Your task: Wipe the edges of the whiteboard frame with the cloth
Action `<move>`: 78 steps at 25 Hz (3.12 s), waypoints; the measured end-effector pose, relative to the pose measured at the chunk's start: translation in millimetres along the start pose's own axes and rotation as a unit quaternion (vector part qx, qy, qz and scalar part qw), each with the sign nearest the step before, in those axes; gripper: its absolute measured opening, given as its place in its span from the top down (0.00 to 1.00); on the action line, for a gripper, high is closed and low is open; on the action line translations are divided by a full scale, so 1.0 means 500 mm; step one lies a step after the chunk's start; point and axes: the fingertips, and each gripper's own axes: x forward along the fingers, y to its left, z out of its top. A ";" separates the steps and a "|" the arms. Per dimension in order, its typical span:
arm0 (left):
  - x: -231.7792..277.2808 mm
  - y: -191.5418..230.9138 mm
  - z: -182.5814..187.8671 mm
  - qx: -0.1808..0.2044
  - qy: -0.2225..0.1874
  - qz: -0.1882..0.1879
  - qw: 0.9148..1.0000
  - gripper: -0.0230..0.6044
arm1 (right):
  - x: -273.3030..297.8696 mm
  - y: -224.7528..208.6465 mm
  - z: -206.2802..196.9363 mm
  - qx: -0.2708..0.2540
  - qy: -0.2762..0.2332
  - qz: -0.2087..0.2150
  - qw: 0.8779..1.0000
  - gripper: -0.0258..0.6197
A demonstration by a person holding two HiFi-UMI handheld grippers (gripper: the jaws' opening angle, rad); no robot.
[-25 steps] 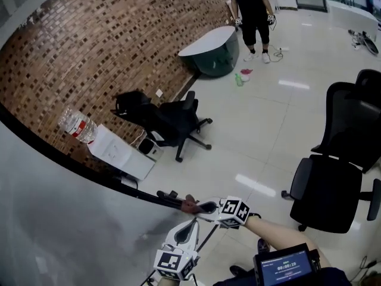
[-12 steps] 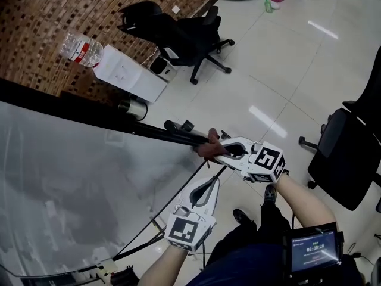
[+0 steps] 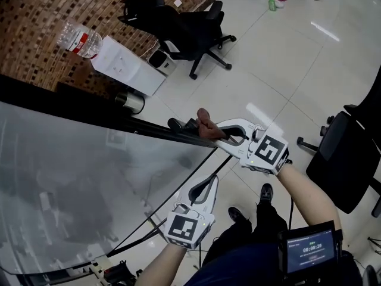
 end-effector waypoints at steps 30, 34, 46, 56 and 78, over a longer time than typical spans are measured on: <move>0.111 0.007 -0.179 -0.053 0.063 -0.023 0.996 0.96 | -0.041 -0.050 -0.365 0.110 0.099 -0.019 0.989 0.86; 0.140 -0.029 -0.252 -0.045 0.091 -0.031 0.994 0.96 | -0.064 -0.039 -0.417 0.111 0.105 -0.006 0.988 0.86; 0.214 -0.005 -0.435 -0.040 0.148 -0.048 0.987 0.96 | -0.058 -0.062 -0.558 0.072 0.152 0.006 0.986 0.86; 0.251 -0.016 -0.560 -0.035 0.194 -0.072 0.978 0.96 | -0.077 -0.069 -0.681 0.078 0.191 0.002 0.979 0.86; 0.295 -0.023 -0.678 -0.063 0.218 -0.076 0.971 0.96 | -0.092 -0.114 -0.991 0.020 0.400 -0.021 0.916 0.86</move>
